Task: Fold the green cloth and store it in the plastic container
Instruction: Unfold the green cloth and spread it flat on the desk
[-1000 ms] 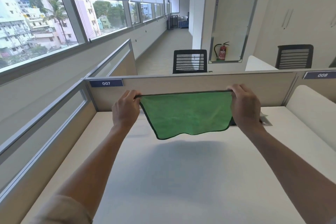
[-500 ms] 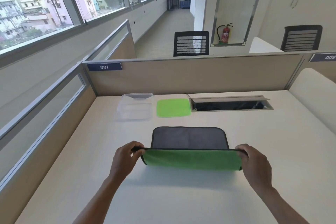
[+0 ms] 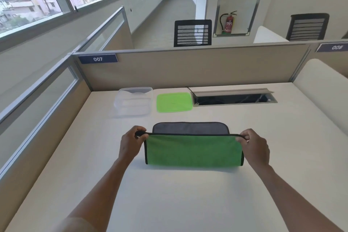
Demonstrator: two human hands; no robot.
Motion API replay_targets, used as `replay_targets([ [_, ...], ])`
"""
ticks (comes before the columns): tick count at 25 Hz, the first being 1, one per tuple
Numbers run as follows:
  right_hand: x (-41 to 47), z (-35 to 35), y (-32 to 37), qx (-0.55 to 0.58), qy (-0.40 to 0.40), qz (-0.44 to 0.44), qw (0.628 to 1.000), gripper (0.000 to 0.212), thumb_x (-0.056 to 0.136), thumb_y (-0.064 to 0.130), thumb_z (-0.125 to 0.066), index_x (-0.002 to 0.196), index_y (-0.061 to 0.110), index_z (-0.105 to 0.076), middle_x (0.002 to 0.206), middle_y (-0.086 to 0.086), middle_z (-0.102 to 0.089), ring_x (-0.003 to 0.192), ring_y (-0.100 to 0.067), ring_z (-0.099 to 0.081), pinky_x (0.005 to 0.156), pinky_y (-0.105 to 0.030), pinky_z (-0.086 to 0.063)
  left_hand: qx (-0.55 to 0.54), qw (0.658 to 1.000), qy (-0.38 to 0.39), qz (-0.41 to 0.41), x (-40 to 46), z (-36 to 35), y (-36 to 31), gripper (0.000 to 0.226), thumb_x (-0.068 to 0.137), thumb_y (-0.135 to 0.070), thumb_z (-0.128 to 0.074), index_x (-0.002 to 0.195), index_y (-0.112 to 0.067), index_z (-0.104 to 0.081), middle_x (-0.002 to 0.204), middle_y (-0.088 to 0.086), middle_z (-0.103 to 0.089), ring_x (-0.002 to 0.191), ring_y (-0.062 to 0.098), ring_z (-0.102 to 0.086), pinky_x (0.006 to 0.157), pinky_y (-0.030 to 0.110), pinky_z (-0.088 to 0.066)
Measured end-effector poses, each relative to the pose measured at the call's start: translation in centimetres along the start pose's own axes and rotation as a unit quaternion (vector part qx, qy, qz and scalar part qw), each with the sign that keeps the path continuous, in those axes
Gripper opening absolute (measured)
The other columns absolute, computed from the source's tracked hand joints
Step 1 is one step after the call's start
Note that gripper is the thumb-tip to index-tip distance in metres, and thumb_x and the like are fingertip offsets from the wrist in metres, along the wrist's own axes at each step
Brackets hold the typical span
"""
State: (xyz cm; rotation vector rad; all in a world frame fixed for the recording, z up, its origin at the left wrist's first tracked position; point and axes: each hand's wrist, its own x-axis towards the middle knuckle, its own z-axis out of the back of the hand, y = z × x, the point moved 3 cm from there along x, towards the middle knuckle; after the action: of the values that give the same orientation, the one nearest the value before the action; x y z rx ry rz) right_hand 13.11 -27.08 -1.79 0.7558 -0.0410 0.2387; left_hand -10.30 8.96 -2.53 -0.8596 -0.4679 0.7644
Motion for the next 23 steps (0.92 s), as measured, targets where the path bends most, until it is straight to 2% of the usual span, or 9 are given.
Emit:
replay_targets([
  [10,7.0,-4.1,0.5,-0.066,0.028,-0.006,0.997,0.009,0.087,0.019,-0.066,0.081,0.018,-0.060,0.073,-0.002,-0.065,0.067,-0.027,-0.058,0.058,-0.031,-0.039,0.045,0.998,0.016,0.048,7.0,-3.5,1.4,0.032,0.083,-0.025,-0.074,0.110,-0.026,-0.058,0.083,-0.010,-0.069,0.079,0.018,-0.067,0.079,0.038,-0.054],
  [21,12.9,-8.8,-0.3,-0.108,0.059,-0.022,0.992,0.011,0.087,0.024,-0.066,0.082,0.017,-0.060,0.076,-0.007,-0.066,0.068,-0.029,-0.057,0.060,-0.032,-0.040,0.062,0.992,0.043,0.100,12.8,-7.3,3.9,0.030,0.083,-0.026,-0.073,0.110,-0.023,-0.062,0.085,-0.008,-0.069,0.080,0.017,-0.068,0.078,0.035,-0.053],
  [23,13.4,-9.7,-0.7,-0.113,0.057,-0.021,0.992,0.007,0.089,0.022,-0.064,0.087,0.016,-0.060,0.081,-0.008,-0.068,0.070,-0.029,-0.058,0.061,-0.033,-0.042,0.053,0.991,0.041,0.115,13.4,-7.8,4.3,0.031,0.083,-0.025,-0.072,0.112,-0.022,-0.061,0.085,-0.004,-0.069,0.083,0.019,-0.068,0.076,0.035,-0.054],
])
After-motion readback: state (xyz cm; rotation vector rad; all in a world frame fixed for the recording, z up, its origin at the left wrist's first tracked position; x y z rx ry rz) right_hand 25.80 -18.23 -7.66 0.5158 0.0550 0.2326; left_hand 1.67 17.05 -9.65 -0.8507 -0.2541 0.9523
